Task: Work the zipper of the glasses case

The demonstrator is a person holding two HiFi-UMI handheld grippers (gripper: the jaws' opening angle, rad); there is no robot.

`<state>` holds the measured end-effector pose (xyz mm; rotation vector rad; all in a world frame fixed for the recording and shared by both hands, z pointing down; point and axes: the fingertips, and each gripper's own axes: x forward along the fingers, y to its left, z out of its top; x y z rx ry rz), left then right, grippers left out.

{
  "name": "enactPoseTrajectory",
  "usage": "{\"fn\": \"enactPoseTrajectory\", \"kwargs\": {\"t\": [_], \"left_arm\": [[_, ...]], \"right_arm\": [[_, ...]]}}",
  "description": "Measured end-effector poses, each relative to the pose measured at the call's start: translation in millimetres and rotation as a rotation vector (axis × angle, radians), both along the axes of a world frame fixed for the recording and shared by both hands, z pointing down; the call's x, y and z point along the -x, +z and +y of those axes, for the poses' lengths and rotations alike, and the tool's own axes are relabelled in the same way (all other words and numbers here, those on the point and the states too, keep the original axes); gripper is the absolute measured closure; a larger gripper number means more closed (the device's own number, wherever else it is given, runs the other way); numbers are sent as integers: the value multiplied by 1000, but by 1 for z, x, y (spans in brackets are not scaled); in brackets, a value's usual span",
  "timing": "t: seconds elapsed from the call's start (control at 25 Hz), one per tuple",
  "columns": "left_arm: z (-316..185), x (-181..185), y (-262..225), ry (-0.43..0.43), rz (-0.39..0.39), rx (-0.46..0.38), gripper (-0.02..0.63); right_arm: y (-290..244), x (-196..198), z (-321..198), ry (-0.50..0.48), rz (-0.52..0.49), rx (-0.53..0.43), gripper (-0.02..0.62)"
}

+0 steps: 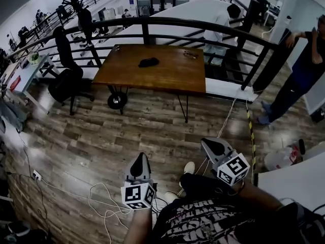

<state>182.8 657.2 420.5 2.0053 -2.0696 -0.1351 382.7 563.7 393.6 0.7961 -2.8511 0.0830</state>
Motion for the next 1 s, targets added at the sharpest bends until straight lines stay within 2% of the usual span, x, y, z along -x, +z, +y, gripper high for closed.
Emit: {"fn": "enactPoseTrajectory", "kwargs": {"t": [0.28,0.4,0.72,1.0], "left_arm": [[-27,19,-7,26,-50,2,600],[-48,34,-13,6,-77,3,600],[-126,70,2,-34,-55,48,600],[-199,81,-2,-49,-68,70,600]], "right_arm": [[19,32,-32,-36,-17,56,598],[20,51,-58,-63,-32,54,598],[38,82,-140,-86,-50,93,598],[42,97,-201,-112,-40,99,598]]}}
